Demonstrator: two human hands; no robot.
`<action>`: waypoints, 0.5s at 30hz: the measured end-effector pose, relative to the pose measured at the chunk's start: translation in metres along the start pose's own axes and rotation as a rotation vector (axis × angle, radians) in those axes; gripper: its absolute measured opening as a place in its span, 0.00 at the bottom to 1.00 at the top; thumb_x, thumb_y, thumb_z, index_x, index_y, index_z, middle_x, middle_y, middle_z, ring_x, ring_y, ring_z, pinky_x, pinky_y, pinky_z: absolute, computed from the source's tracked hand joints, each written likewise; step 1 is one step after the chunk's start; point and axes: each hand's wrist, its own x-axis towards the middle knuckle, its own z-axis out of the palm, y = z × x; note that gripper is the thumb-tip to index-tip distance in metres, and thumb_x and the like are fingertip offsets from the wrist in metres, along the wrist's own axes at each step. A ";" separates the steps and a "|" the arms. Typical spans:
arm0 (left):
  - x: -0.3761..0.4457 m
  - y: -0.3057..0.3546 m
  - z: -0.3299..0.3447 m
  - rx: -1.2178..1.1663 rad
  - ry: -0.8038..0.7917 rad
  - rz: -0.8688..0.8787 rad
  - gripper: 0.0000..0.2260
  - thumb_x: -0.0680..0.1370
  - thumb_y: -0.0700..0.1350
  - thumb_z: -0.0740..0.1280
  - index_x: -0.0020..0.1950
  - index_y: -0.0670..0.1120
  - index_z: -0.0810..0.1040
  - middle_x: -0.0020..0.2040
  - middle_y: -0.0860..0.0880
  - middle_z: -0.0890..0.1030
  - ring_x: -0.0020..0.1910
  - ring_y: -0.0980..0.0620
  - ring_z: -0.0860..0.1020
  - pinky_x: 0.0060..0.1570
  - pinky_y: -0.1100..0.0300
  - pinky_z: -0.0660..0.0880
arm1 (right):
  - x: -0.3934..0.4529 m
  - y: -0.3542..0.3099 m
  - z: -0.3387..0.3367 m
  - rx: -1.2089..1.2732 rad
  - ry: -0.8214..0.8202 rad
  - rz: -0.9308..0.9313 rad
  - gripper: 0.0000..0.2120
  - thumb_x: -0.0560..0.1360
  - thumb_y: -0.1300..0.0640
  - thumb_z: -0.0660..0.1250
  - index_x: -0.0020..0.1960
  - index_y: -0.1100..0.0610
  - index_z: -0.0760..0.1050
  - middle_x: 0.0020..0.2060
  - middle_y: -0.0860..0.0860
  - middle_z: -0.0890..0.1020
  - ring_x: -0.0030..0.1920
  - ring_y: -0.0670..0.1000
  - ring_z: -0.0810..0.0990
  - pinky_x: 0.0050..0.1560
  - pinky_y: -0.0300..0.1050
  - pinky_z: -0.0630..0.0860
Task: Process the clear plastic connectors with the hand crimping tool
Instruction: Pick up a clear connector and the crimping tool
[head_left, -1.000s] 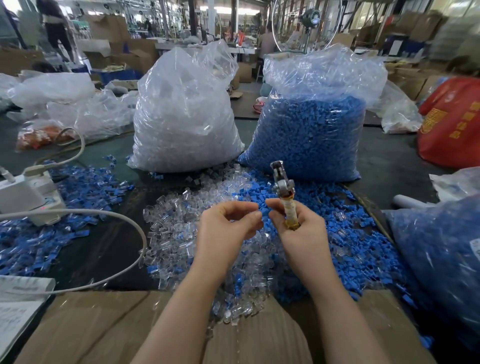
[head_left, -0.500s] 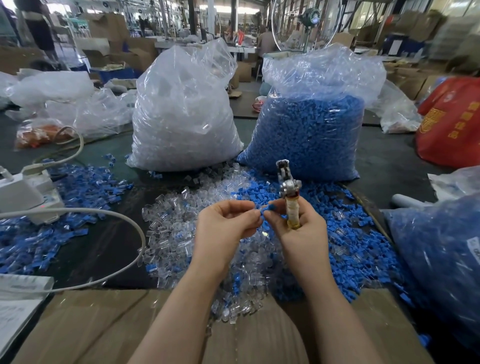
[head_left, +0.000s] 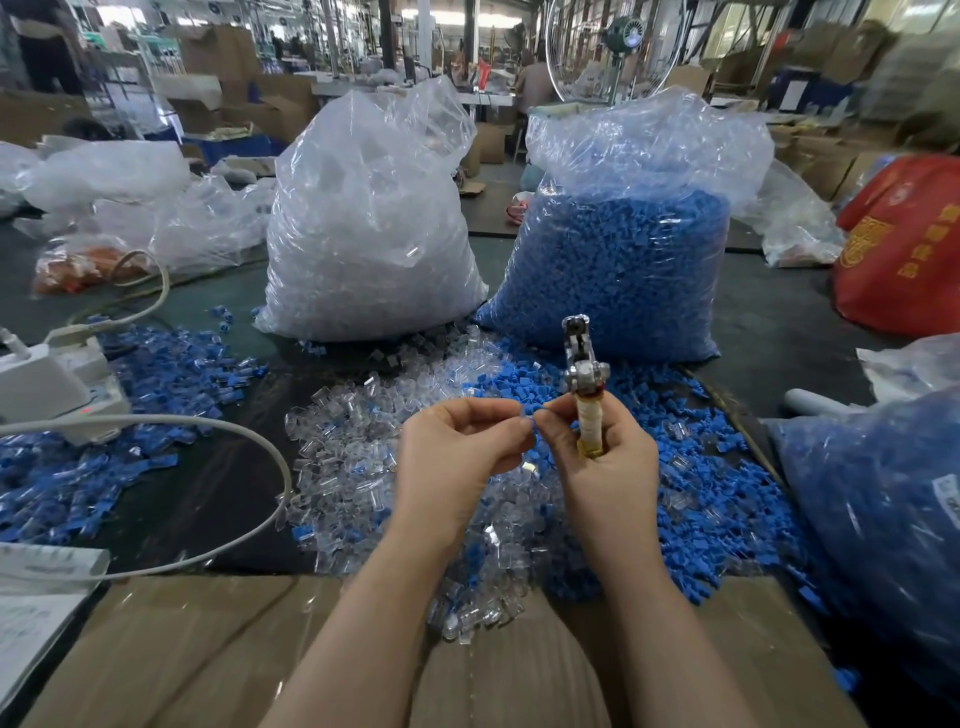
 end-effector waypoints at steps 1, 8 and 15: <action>-0.001 0.000 0.001 0.002 0.001 0.003 0.05 0.72 0.34 0.75 0.46 0.40 0.83 0.38 0.43 0.86 0.39 0.49 0.85 0.37 0.64 0.79 | 0.000 0.000 0.000 -0.002 0.003 0.011 0.08 0.76 0.57 0.72 0.42 0.46 0.78 0.35 0.46 0.81 0.36 0.44 0.78 0.38 0.41 0.77; -0.003 0.000 0.003 0.031 0.036 0.065 0.05 0.71 0.33 0.75 0.43 0.42 0.84 0.38 0.44 0.86 0.38 0.49 0.85 0.37 0.64 0.79 | -0.003 0.000 0.000 -0.083 0.001 0.014 0.05 0.76 0.59 0.72 0.43 0.51 0.78 0.35 0.49 0.81 0.35 0.49 0.78 0.35 0.44 0.76; -0.003 -0.004 0.004 0.178 0.091 0.180 0.06 0.70 0.37 0.77 0.40 0.47 0.85 0.37 0.49 0.86 0.38 0.51 0.84 0.41 0.60 0.82 | -0.002 -0.001 -0.001 -0.117 -0.004 0.026 0.05 0.76 0.58 0.71 0.42 0.55 0.78 0.33 0.54 0.79 0.34 0.56 0.74 0.33 0.51 0.72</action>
